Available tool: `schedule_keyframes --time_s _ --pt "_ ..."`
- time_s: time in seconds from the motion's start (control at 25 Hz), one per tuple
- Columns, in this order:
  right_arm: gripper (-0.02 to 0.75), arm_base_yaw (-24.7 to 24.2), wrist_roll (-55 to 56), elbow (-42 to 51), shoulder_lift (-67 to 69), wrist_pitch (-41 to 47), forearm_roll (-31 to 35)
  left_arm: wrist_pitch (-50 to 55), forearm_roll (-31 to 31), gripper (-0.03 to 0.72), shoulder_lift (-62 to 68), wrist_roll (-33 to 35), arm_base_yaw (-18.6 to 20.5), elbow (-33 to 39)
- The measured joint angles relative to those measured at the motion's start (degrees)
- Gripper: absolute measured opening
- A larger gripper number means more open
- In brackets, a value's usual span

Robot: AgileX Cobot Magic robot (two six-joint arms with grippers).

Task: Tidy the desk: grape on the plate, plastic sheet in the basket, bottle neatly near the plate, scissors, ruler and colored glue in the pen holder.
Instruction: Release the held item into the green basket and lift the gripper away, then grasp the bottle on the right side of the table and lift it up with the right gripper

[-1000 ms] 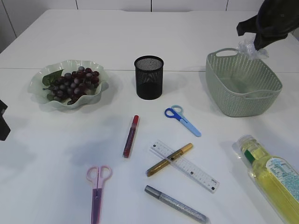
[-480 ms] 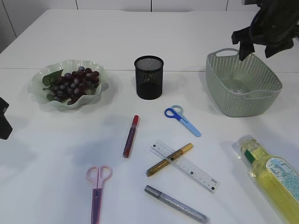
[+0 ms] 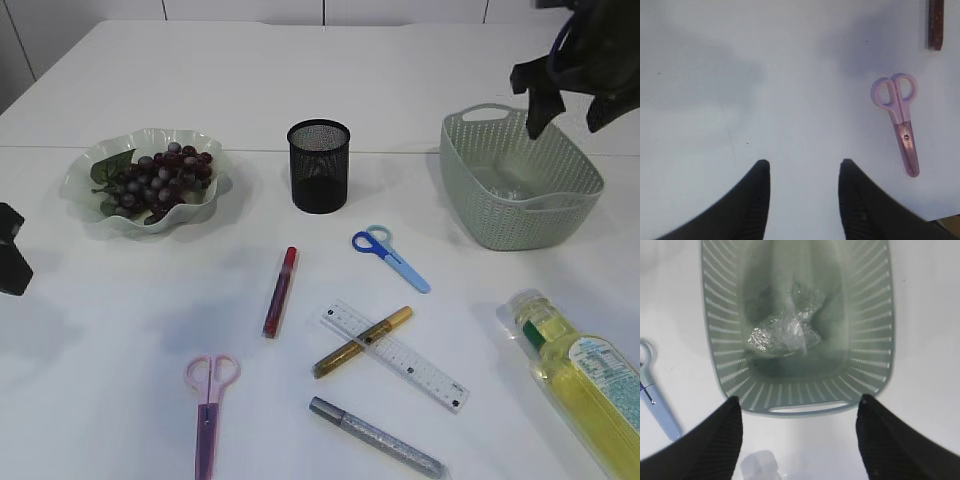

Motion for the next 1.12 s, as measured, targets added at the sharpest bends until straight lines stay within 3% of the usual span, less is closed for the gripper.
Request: schedule_keyframes --time_s 0.4,1.12 --pt "0.547 0.0 -1.1 2.1 -8.4 7.3 2.3 -0.5 2.4 0.320 0.0 0.0 0.0 0.4" --pt "0.545 0.0 -3.7 37.8 -33.2 5.9 4.1 -3.6 1.7 0.310 -0.1 0.0 0.0 4.4"
